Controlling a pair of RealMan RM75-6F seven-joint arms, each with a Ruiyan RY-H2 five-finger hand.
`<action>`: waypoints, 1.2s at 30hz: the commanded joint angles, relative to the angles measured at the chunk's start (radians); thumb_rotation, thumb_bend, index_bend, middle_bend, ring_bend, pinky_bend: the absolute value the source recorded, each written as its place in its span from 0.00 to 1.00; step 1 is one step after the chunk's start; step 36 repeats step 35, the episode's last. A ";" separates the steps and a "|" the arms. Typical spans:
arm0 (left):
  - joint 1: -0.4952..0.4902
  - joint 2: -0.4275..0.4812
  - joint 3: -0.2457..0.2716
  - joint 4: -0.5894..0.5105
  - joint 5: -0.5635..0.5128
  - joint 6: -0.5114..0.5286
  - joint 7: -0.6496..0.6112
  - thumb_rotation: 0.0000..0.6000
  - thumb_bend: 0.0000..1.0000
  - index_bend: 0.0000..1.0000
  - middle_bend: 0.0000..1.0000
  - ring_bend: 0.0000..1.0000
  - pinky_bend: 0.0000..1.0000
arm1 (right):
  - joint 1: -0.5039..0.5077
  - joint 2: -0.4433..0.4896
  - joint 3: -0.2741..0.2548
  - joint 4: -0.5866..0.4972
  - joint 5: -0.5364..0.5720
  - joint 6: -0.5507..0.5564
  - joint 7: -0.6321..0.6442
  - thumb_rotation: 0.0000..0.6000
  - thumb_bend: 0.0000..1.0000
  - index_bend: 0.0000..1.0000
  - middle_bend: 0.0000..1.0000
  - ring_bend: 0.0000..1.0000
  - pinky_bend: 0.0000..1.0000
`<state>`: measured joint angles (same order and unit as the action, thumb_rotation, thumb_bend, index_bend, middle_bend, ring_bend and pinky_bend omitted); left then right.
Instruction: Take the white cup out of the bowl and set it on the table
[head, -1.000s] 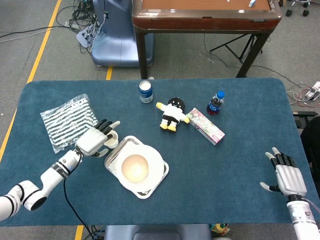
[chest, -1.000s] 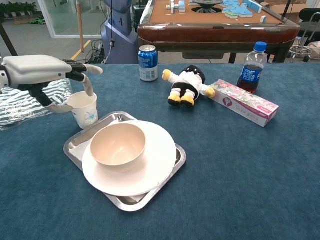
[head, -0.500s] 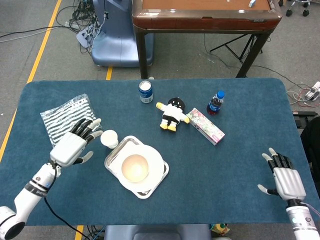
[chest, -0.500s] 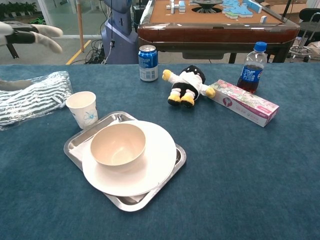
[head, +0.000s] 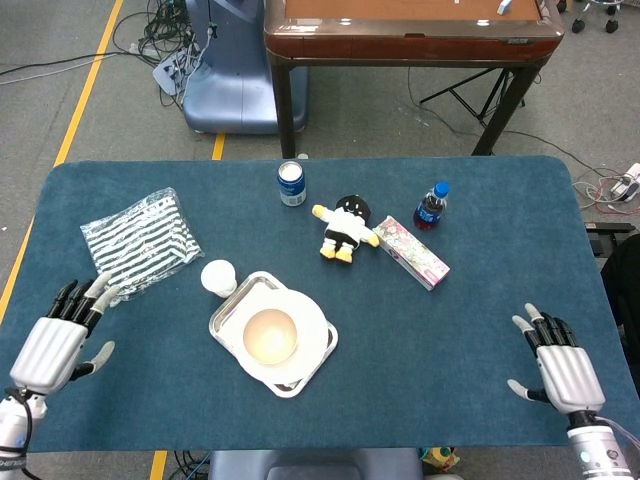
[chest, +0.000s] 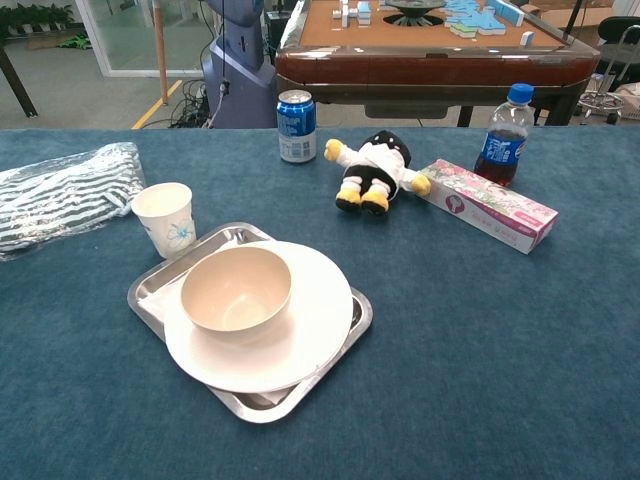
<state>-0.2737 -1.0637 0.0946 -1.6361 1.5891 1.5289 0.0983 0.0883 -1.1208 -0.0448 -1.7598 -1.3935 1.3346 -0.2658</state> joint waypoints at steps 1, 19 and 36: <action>0.040 -0.021 0.013 0.051 0.032 0.045 -0.043 1.00 0.32 0.00 0.00 0.00 0.00 | -0.014 -0.006 -0.006 -0.007 -0.024 0.029 -0.015 1.00 0.22 0.00 0.00 0.00 0.00; 0.106 -0.091 -0.031 0.144 0.071 0.110 -0.119 1.00 0.32 0.00 0.00 0.00 0.00 | -0.070 -0.015 -0.024 -0.019 -0.122 0.132 -0.051 1.00 0.22 0.00 0.00 0.00 0.00; 0.109 -0.085 -0.058 0.129 0.042 0.044 -0.102 1.00 0.32 0.00 0.00 0.00 0.00 | -0.080 -0.011 -0.014 -0.022 -0.132 0.132 -0.045 1.00 0.22 0.00 0.00 0.00 0.00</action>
